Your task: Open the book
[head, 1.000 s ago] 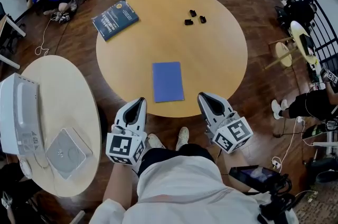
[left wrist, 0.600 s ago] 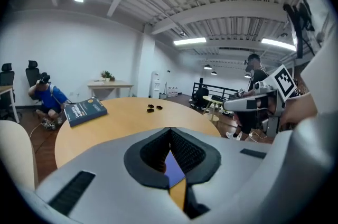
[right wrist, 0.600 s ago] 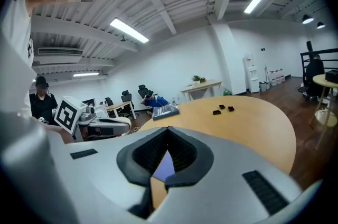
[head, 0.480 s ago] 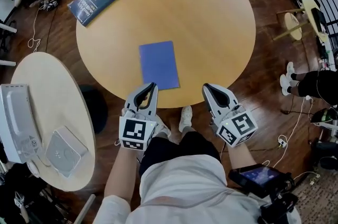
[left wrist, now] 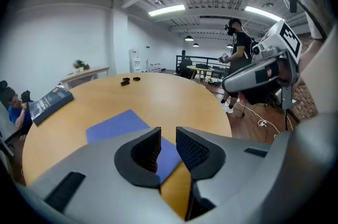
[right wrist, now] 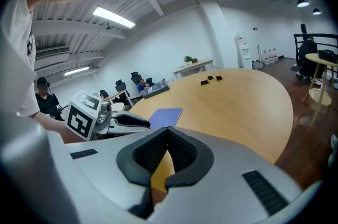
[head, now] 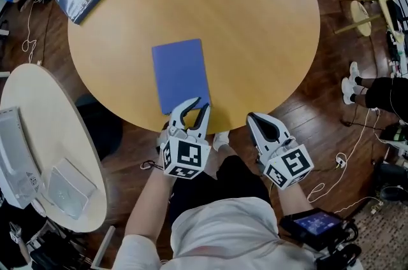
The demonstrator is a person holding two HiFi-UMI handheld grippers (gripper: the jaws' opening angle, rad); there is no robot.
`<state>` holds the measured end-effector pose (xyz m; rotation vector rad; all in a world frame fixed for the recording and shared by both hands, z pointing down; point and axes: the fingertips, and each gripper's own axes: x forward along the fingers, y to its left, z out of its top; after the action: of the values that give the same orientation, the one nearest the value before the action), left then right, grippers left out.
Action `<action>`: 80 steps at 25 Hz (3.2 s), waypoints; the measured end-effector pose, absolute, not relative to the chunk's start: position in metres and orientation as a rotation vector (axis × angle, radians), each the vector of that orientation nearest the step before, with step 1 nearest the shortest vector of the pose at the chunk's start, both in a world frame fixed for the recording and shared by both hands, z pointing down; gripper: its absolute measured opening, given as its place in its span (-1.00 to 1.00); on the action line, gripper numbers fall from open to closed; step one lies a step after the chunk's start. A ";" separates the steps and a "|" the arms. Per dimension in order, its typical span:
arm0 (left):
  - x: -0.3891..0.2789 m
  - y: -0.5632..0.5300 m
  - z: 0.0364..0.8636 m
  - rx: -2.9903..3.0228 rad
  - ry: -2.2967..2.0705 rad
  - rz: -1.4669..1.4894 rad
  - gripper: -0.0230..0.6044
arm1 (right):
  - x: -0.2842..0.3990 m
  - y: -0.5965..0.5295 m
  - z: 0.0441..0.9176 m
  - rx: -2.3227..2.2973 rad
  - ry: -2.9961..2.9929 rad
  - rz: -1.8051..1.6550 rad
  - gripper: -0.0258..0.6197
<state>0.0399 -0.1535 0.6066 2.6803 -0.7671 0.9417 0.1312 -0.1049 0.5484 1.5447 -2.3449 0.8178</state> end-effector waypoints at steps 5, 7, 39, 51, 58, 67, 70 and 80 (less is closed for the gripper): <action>0.063 -0.144 0.629 2.720 -0.698 1.089 -0.61 | 0.147 -0.101 0.559 1.550 -2.320 0.851 -0.93; 0.069 -0.141 0.635 2.741 -0.701 1.153 -0.61 | 0.152 -0.097 0.561 1.552 -2.309 0.858 -0.93; 0.057 -0.142 0.635 2.612 -0.864 1.109 -0.89 | 0.142 -0.084 0.573 1.567 -2.313 0.928 -0.93; 0.038 -0.149 0.566 2.467 -1.065 0.825 -0.89 | 0.128 -0.106 0.525 1.542 -2.427 0.846 -0.93; -0.013 -0.158 0.529 2.346 -1.262 0.624 -0.89 | 0.099 -0.125 0.503 1.471 -2.506 0.786 -0.93; -0.091 -0.160 0.518 2.216 -1.469 0.536 -0.89 | 0.062 -0.137 0.498 1.368 -2.551 0.750 -0.93; -0.124 -0.162 0.523 2.177 -1.527 0.553 -0.89 | 0.046 -0.138 0.499 1.340 -2.552 0.741 -0.93; -0.178 -0.165 0.551 2.115 -1.584 0.636 -0.89 | 0.024 -0.142 0.507 1.317 -2.534 0.745 -0.93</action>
<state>-0.1785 -0.1647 0.5506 2.1155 -1.5836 0.6361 0.0236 -0.1416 0.5066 1.3172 -2.5341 0.7449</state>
